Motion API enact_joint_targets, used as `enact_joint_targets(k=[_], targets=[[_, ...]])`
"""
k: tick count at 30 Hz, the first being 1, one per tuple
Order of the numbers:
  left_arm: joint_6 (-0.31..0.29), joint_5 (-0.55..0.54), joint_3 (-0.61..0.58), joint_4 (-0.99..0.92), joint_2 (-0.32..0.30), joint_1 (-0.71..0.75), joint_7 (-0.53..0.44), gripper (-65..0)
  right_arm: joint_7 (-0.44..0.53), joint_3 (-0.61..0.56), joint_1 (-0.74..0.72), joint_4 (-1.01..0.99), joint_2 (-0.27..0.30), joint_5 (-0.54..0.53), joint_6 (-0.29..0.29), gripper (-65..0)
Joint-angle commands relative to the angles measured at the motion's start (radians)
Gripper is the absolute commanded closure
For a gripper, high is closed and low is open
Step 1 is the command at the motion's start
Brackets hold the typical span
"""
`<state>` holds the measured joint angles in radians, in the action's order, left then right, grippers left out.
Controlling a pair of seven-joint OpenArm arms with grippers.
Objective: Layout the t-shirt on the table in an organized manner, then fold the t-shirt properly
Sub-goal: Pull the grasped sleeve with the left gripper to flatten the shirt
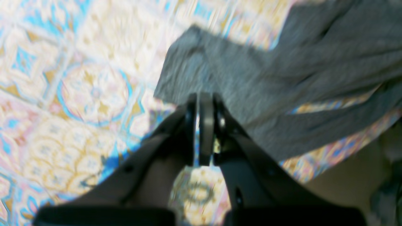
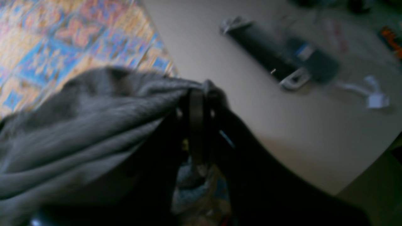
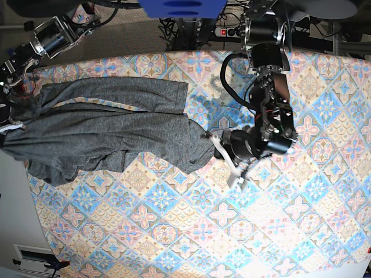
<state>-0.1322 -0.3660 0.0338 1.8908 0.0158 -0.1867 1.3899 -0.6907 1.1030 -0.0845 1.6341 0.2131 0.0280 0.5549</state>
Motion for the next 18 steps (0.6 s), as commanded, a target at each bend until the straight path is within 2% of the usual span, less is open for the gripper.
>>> enact_joint_targets(k=[1, 4, 6, 8, 10, 12, 13, 14, 18], targets=[[-0.001, -0.014, -0.024, 0.010, 0.006, -0.018, -0.013, 0.0, 0.035, 0.001, -0.018, 0.016, 0.024, -0.015, -0.003, 0.0], [0.007, -0.012, -0.085, -0.033, 0.016, 0.022, -0.042, 0.0, 0.035, -0.030, -0.013, 0.016, 0.010, -0.015, -0.003, 0.0], [0.013, -0.012, -0.128, -0.064, 0.017, 0.046, -0.103, 0.0, 0.035, -0.064, 0.016, 0.019, -0.005, -0.015, -0.003, 0.0], [0.072, -0.012, -0.162, -0.095, 0.033, 0.071, -0.180, -5.0, 0.039, -0.097, 0.042, 0.027, -0.017, -0.015, -0.003, 0.0], [0.170, -0.017, -0.160, -0.149, 0.075, 0.083, -0.241, -9.5, 0.039, -0.117, 0.048, 0.027, -0.019, -0.015, -0.003, 0.0], [0.263, -0.021, -0.159, -0.208, 0.106, 0.085, -0.284, -11.9, 0.038, -0.120, 0.050, 0.027, -0.019, -0.015, -0.003, 0.0], [0.288, -0.021, -0.159, -0.236, 0.111, 0.082, -0.294, -11.9, 0.035, -0.122, 0.050, 0.027, -0.019, -0.015, -0.003, 0.0], [0.303, -0.023, -0.159, -0.262, 0.111, 0.082, -0.298, -11.6, 0.035, -0.122, 0.050, 0.027, -0.019, -0.015, -0.003, 0.0], [0.303, -0.021, -0.162, -0.280, 0.105, 0.079, -0.294, -11.6, 0.035, -0.122, 0.064, 0.027, -0.019, -0.015, -0.003, 0.0]])
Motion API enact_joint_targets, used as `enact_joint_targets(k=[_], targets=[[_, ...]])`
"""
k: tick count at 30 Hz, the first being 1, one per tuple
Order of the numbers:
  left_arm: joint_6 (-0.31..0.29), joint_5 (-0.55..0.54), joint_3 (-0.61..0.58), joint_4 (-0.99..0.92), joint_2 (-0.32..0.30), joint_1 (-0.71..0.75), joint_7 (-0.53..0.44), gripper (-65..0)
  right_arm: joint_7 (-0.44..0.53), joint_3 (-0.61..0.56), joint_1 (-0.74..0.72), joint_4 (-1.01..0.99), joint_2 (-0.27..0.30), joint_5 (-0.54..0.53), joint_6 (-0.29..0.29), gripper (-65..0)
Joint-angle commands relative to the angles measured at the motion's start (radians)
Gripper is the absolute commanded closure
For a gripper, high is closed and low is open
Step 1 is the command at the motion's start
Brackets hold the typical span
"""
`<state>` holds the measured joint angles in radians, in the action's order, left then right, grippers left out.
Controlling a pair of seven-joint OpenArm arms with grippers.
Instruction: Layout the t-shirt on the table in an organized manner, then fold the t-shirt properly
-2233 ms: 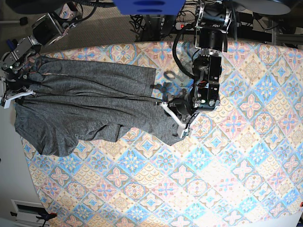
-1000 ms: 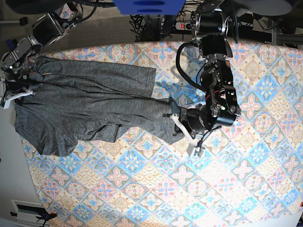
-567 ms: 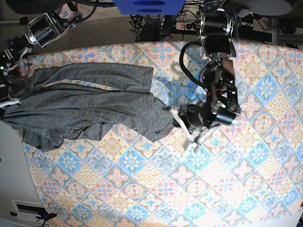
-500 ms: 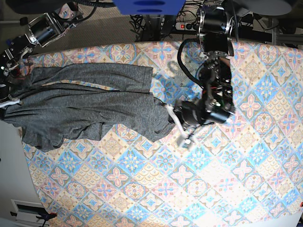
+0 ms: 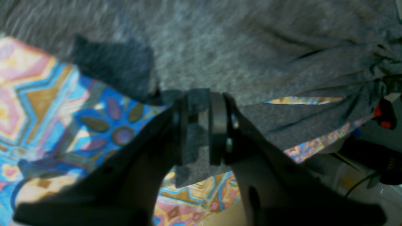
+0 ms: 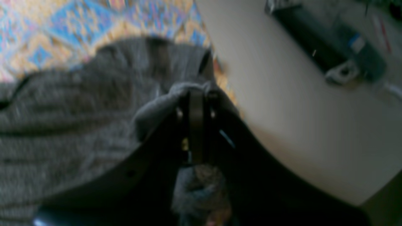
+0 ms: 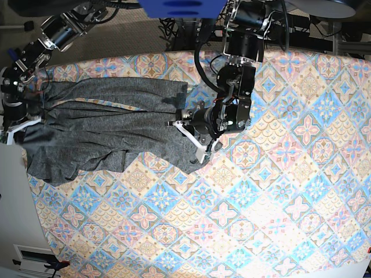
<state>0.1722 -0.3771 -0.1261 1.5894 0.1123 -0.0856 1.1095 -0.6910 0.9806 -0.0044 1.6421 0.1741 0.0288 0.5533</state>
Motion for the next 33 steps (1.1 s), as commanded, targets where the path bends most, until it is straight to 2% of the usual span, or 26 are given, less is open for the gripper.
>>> enact_joint_targets(k=[1, 8, 15, 22, 24, 25, 27, 31, 33], targets=[[-0.001, -0.010, -0.001, 0.021, 0.007, -0.019, -0.013, -11.6, 0.035, 0.001, -0.016, 0.019, 0.020, -0.016, -0.002, 0.0], [0.003, -0.003, -0.002, 0.016, -0.004, -0.015, -0.019, -11.6, 0.035, 0.001, -0.004, 0.017, 0.020, -0.016, -0.002, 0.0], [0.005, -0.003, -0.010, -0.136, -0.001, -0.050, 0.002, -11.6, 0.035, 0.001, -0.004, 0.014, 0.020, -0.016, -0.002, 0.0], [-0.003, -0.010, -0.011, -0.140, -0.001, -0.050, -0.006, -11.5, 0.035, 0.001, -0.004, 0.013, 0.020, -0.016, -0.002, 0.0], [-0.003, -0.010, -0.017, -0.142, 0.002, -0.055, -0.001, -7.7, 0.037, 0.001, -0.004, 0.011, 0.020, -0.016, -0.002, 0.0], [-0.003, -0.010, -0.039, -0.143, 0.000, -0.065, -0.001, -2.1, 0.037, 0.001, -0.004, 0.011, 0.020, -0.016, -0.002, 0.0], [-0.004, -0.010, -0.077, -0.191, -0.004, -0.082, -0.006, 0.0, 0.037, 0.001, -0.004, 0.011, 0.020, -0.016, -0.002, 0.0], [-0.112, -0.050, -0.111, -0.292, -0.001, -0.153, 0.002, 0.0, 0.038, 0.001, -0.004, 0.011, 0.020, -0.016, -0.002, 0.0], [-0.121, -0.113, -0.111, -0.269, -0.004, -0.156, 0.002, 0.0, 0.038, 0.002, -0.004, 0.013, 0.020, -0.016, -0.002, 0.0]])
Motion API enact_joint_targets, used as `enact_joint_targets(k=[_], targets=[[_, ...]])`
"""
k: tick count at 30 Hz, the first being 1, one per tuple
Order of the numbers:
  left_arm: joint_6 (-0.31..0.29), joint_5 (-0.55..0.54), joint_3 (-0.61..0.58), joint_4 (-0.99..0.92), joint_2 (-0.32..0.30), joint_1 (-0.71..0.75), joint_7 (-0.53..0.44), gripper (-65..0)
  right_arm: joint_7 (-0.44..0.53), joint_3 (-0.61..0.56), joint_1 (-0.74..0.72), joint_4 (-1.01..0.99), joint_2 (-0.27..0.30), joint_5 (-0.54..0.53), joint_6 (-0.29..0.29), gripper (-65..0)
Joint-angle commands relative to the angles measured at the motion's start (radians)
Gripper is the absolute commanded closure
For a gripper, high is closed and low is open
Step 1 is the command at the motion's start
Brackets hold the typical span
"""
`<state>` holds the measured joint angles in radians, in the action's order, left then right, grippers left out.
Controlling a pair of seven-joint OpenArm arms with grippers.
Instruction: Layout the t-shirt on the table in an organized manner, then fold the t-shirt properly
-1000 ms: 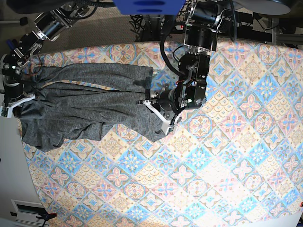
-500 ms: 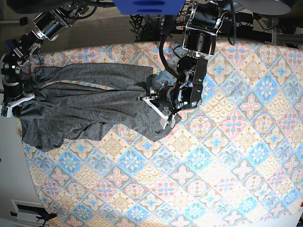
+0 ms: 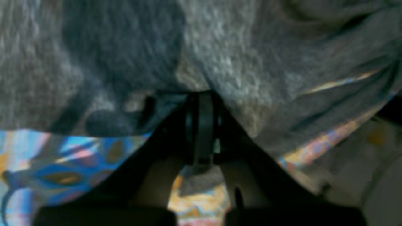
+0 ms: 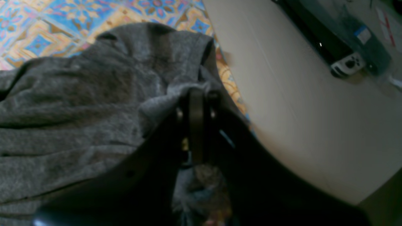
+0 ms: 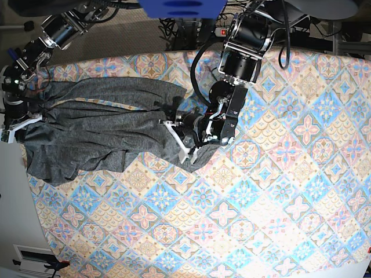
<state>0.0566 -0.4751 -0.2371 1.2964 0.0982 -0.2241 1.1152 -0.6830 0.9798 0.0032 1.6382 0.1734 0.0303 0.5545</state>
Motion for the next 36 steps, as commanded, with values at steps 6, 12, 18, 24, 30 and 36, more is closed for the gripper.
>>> enact_joint_targets(k=[6, 12, 18, 24, 30, 36], targets=[[-0.005, -0.188, 0.000, 0.210, -0.047, -0.018, -0.004, 0.0, 0.032, 0.006, -0.012, 0.020, 0.021, -0.017, -0.003, 0.0], [-0.005, -0.342, 0.002, 0.297, -0.125, -0.057, -0.004, 0.0, 0.032, 0.006, -0.012, 0.020, 0.021, -0.017, -0.003, 0.0], [0.055, -0.460, -0.008, 0.299, -0.193, -0.102, -0.004, 0.0, 0.032, 0.006, -0.012, 0.020, 0.021, -0.017, -0.003, 0.0], [0.058, -0.495, -0.002, 0.337, -0.200, -0.100, -0.004, 0.0, 0.032, 0.006, -0.012, 0.017, 0.021, -0.017, -0.003, 0.0], [0.133, -0.600, -0.002, 0.463, -0.285, -0.096, -0.004, 0.0, 0.035, 0.006, -0.012, 0.023, 0.021, -0.019, -0.003, 0.0], [0.171, -0.710, 0.000, 0.516, -0.387, -0.057, -0.010, 0.0, 0.035, 0.008, -0.010, 0.079, 0.021, -0.020, -0.003, 0.0]])
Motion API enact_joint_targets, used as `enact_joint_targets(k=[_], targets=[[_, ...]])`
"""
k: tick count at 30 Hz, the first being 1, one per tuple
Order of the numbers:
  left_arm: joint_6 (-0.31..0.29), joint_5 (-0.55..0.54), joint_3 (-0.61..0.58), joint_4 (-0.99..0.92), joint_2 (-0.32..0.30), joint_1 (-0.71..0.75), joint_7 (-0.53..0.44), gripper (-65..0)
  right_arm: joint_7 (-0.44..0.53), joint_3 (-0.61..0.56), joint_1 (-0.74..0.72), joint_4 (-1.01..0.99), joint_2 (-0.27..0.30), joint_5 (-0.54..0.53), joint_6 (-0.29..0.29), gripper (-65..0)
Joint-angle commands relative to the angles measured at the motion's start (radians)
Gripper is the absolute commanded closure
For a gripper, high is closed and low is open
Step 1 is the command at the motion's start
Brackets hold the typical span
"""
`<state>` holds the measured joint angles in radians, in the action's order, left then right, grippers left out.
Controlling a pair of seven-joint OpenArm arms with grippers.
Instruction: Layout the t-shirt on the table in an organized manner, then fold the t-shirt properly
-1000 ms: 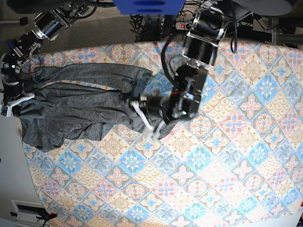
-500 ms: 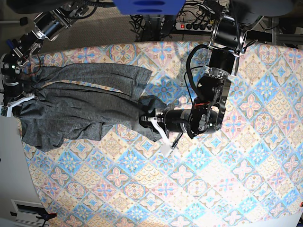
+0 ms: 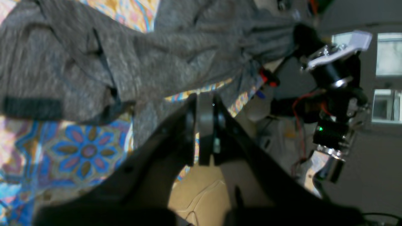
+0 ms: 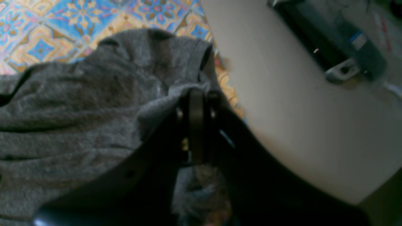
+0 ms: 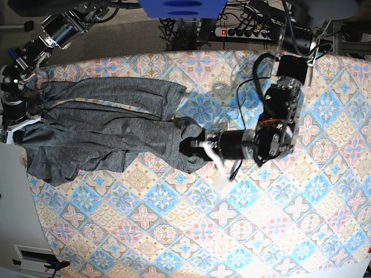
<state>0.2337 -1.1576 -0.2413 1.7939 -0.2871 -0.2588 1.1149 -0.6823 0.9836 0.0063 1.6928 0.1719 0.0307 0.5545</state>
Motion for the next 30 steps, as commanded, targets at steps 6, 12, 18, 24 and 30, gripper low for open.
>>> enact_joint_targets(k=[6, 12, 18, 24, 30], targets=[[-0.004, -0.031, 0.006, 0.082, -0.065, 0.033, -0.009, 0.0, 0.032, 0.004, -0.012, 0.062, -0.007, -0.021, -0.003, 0.0], [-0.004, -0.025, -0.033, 0.077, -0.054, 0.042, -0.012, 0.0, 0.032, 0.001, 0.041, 0.065, -0.033, -0.021, -0.003, 0.0], [-0.010, 0.094, -0.043, 0.080, 0.030, 0.037, -0.005, -9.3, 0.032, 0.001, 0.042, 0.065, -0.035, -0.021, -0.003, 0.0], [-0.006, 0.262, -0.135, 0.079, 0.041, 0.037, -0.003, -19.8, 0.032, 0.002, 0.047, 0.065, -0.035, -0.021, -0.003, 0.0], [0.043, 0.494, -0.241, 0.076, 0.058, 0.013, -0.003, -19.2, 0.032, 0.002, 0.064, 0.065, -0.035, -0.021, -0.003, 0.0]])
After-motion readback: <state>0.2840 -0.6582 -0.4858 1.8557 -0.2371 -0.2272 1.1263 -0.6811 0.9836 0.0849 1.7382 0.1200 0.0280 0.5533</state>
